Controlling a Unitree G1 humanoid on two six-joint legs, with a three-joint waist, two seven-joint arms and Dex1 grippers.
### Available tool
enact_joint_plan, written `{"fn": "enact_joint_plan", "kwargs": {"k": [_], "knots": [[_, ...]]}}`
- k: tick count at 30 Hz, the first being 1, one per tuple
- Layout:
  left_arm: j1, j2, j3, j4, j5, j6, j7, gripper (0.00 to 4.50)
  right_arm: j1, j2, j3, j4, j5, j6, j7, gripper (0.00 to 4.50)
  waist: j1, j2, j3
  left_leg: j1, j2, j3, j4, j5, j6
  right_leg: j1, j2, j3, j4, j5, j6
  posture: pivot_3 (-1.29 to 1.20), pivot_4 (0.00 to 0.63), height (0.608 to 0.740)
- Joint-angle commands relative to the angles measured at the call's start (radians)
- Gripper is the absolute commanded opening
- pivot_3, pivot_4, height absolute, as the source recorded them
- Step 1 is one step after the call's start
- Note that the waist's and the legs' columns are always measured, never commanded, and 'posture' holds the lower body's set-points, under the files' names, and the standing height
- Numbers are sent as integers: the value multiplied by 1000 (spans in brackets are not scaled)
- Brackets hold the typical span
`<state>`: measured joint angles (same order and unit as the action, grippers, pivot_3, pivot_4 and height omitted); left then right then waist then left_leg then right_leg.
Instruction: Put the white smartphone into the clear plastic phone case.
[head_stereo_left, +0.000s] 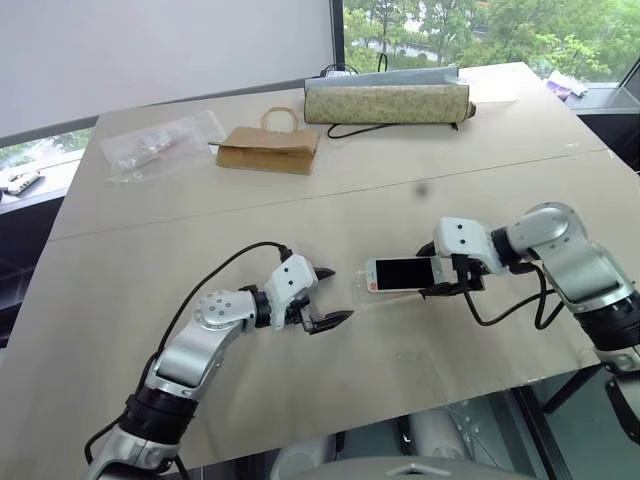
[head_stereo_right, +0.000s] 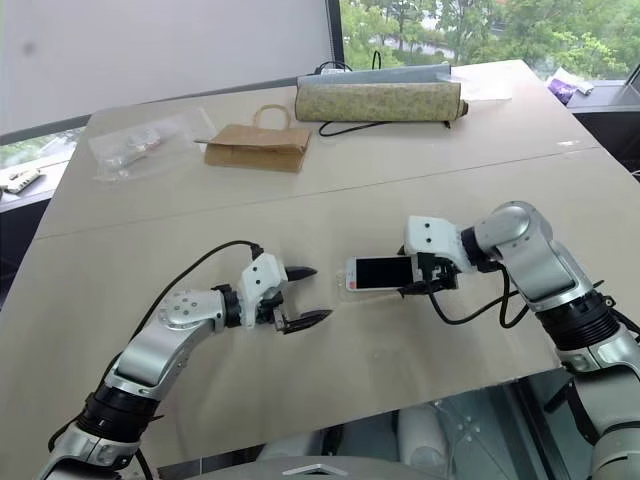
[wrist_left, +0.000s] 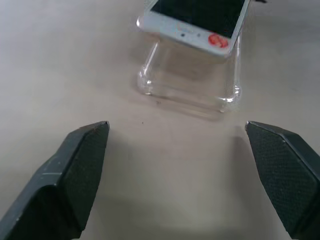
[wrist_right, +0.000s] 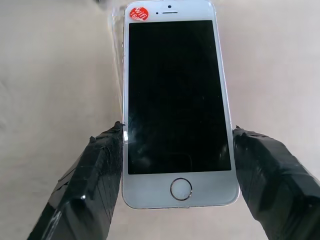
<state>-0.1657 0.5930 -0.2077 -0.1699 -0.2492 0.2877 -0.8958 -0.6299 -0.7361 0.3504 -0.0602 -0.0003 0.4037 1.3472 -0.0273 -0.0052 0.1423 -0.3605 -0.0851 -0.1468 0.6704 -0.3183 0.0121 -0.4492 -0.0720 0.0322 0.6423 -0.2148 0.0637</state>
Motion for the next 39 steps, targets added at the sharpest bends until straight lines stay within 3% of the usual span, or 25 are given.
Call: {"fn": "enact_joint_plan", "kwargs": {"k": [1,13,29,32,39], "knots": [[-13,-15,-13,7,20,-28,-6,4500,-32,-22,29,7,-30,-92,23,2930,2,0,0,0,0,0,0,0,0,0,0,0,0,0,0,0,150,740],[39,-32,-2,30,45,-83,1,4500,-141,-1,104,207,-93,-338,95,2912,11,-1,0,1,0,1,0,0,0,0,0,0,0,0,0,0,150,740],[46,-68,-10,65,84,-111,41,4500,-138,51,135,221,-105,-274,128,2902,12,-1,-4,3,0,1,0,0,0,2,0,0,1,0,0,0,150,740],[40,-74,-9,66,89,-108,48,4500,-143,62,129,218,-87,-227,148,4342,14,-1,-5,3,0,0,1,0,0,2,0,0,1,0,0,0,150,740],[43,-82,-4,60,91,-103,58,4500,-154,72,105,217,-66,-213,127,4469,14,-1,-5,2,0,0,2,0,0,2,0,0,1,0,0,0,150,740]]}}
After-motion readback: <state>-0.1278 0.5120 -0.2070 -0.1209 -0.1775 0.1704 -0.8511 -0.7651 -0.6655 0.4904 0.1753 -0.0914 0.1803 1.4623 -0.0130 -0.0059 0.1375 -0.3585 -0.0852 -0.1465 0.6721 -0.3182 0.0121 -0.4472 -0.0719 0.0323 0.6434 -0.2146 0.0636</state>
